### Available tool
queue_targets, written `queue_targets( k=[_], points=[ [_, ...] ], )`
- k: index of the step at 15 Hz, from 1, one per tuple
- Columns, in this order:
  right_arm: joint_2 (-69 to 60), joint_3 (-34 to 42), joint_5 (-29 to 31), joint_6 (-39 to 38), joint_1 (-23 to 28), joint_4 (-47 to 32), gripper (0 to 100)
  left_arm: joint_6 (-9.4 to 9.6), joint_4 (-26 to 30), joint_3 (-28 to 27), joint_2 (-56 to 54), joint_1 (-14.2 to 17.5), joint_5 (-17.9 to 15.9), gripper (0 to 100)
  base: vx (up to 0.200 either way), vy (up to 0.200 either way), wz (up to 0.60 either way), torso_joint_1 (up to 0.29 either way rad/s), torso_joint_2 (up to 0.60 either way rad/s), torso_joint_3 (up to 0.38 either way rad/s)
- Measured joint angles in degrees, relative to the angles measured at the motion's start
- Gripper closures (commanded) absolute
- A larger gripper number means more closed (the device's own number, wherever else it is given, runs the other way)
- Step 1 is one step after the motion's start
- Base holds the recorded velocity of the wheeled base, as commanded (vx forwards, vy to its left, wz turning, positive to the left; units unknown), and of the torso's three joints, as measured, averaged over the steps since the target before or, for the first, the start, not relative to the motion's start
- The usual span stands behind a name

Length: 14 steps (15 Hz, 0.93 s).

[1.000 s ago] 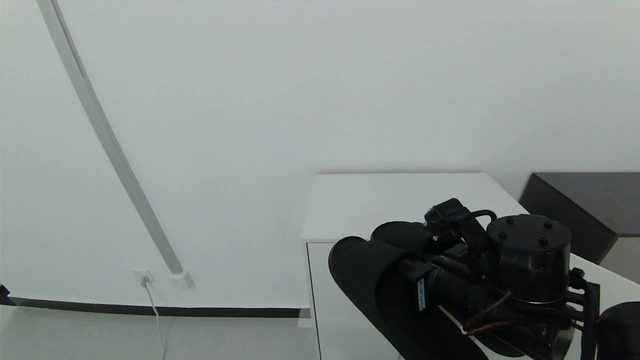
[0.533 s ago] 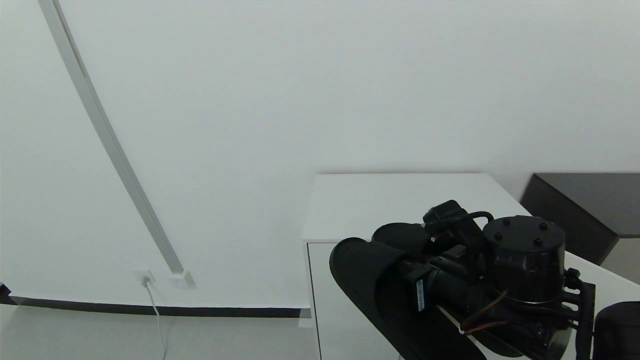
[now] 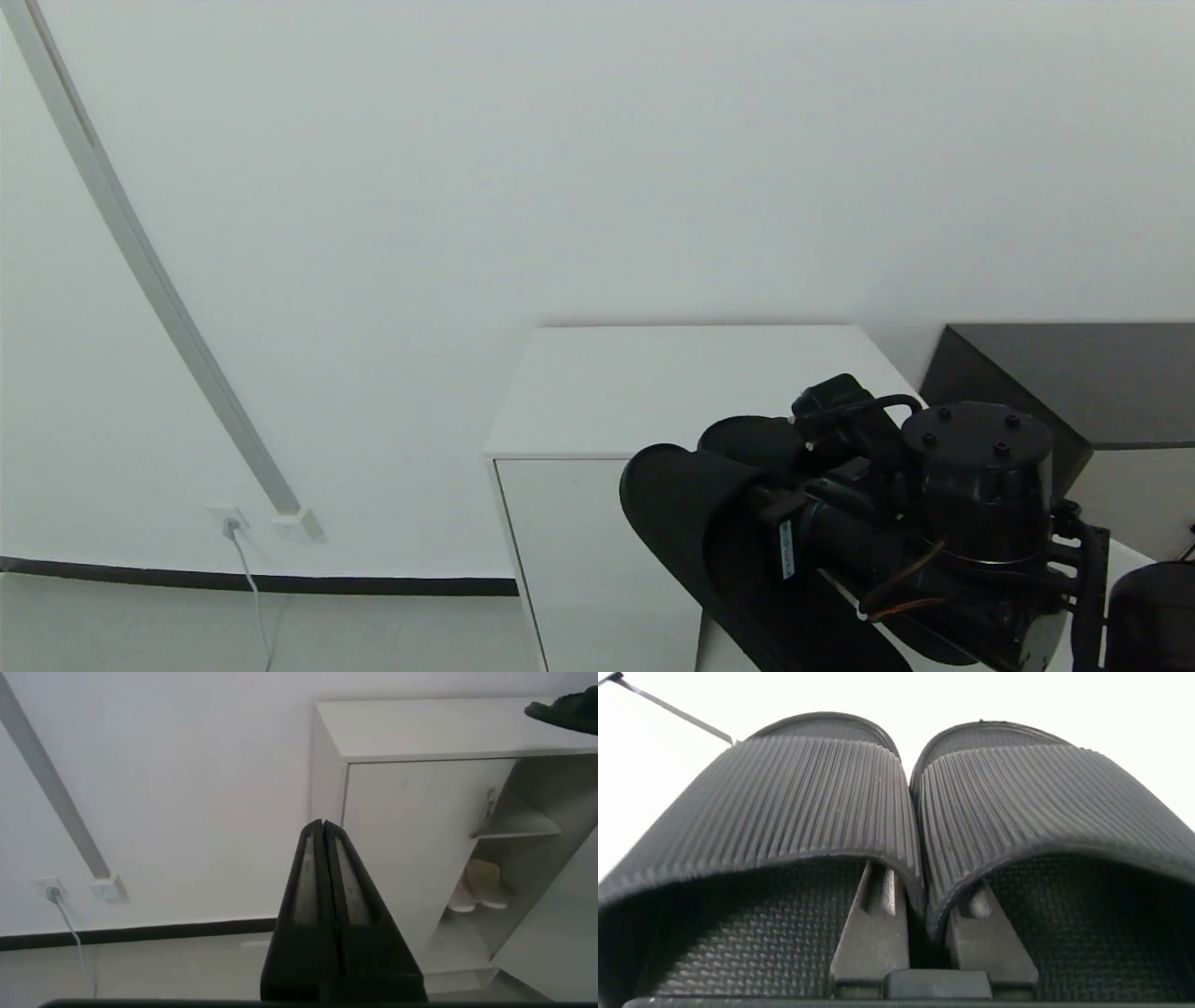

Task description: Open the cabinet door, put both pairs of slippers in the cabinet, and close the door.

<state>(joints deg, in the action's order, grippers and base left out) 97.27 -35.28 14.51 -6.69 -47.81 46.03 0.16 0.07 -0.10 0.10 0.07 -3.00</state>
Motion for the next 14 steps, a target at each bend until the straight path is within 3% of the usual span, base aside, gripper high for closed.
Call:
queue_targets(
  k=[11, 14],
  points=[
    [0.02, 0.26, -0.01, -0.28, 0.07, 0.50, 100, 0.02, 0.04, 0.00, 0.00, 0.00, 0.05, 100, 0.000, -0.200, 0.00, 0.004, 0.00, 0.003],
    [0.02, 0.37, -0.06, -0.45, 0.32, 0.55, 100, 0.00, 0.00, 0.00, 0.00, 0.06, 0.10, 100, 0.000, 0.000, 0.00, 0.000, 0.00, 0.000]
  ],
)
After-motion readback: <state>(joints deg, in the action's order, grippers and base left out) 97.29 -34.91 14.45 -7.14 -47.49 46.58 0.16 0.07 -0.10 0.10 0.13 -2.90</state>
